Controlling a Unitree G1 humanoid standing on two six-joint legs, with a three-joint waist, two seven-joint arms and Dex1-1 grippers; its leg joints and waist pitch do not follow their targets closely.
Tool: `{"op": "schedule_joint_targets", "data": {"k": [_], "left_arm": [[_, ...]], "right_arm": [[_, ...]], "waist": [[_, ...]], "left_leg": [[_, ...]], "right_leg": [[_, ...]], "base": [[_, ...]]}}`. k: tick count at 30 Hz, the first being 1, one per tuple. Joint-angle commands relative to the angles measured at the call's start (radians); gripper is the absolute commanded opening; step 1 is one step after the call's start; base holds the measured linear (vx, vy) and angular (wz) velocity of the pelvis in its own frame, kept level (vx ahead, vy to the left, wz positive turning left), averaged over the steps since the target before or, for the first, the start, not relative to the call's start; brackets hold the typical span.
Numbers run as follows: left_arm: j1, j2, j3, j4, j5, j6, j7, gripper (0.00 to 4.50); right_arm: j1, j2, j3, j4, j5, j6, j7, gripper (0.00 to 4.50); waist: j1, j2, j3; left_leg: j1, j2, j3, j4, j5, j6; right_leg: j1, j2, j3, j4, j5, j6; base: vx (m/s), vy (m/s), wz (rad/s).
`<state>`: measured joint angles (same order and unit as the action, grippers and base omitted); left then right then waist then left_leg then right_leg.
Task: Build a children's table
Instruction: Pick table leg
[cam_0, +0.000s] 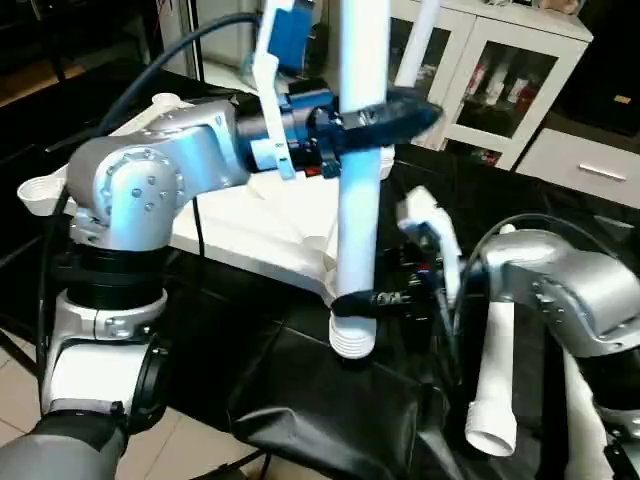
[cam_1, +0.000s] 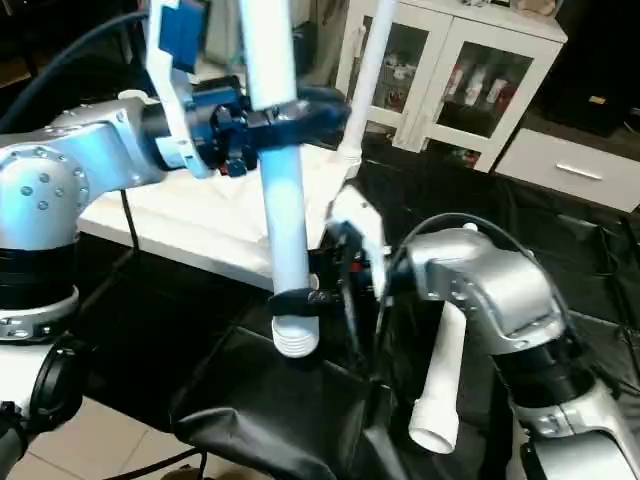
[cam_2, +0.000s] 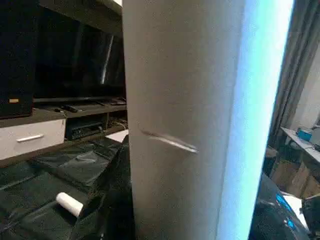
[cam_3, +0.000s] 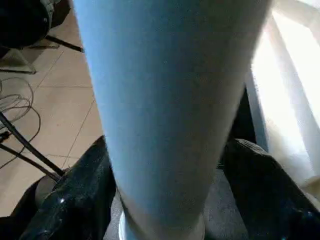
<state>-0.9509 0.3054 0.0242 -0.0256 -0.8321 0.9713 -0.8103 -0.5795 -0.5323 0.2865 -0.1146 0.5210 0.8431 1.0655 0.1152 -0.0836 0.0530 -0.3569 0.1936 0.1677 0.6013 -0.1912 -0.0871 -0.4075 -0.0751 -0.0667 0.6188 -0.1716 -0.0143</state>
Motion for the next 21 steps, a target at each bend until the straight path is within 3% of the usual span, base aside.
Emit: {"op": "schedule_joint_targets", "data": {"k": [1, 8, 21], "left_arm": [[-0.025, -0.006, -0.018, -0.004, 0.001, -0.003, -0.011, 1.6], [-0.03, -0.004, -0.029, -0.003, 0.006, -0.006, -0.028, 1.59], [-0.03, 0.0, -0.025, -0.005, 0.006, -0.009, -0.03, 1.59]], "right_arm": [[-0.015, -0.005, 0.015, 0.008, -0.023, -0.023, -0.003, 3.36], [-0.027, 0.008, 0.039, 0.024, -0.048, -0.046, 0.001, 3.36], [-0.029, 0.018, 0.03, 0.043, -0.06, -0.067, 0.007, 2.11]], "waist": [[0.002, 0.02, -0.066], [0.003, 0.022, -0.066], [0.002, 0.022, -0.066]], "left_leg": [[0.005, 0.029, -0.006, -0.068, -0.145, -0.049], [0.007, 0.03, -0.006, -0.069, -0.148, -0.049], [0.007, 0.029, -0.006, -0.068, -0.151, -0.048]], "right_leg": [[0.062, -0.06, 0.043, -0.057, -0.127, -0.195], [0.063, -0.059, 0.044, -0.056, -0.123, -0.196], [0.063, -0.059, 0.044, -0.055, -0.12, -0.201]], "base": [[0.0, 0.0, 0.0], [0.0, 0.0, 0.0], [0.0, 0.0, 0.0]]}}
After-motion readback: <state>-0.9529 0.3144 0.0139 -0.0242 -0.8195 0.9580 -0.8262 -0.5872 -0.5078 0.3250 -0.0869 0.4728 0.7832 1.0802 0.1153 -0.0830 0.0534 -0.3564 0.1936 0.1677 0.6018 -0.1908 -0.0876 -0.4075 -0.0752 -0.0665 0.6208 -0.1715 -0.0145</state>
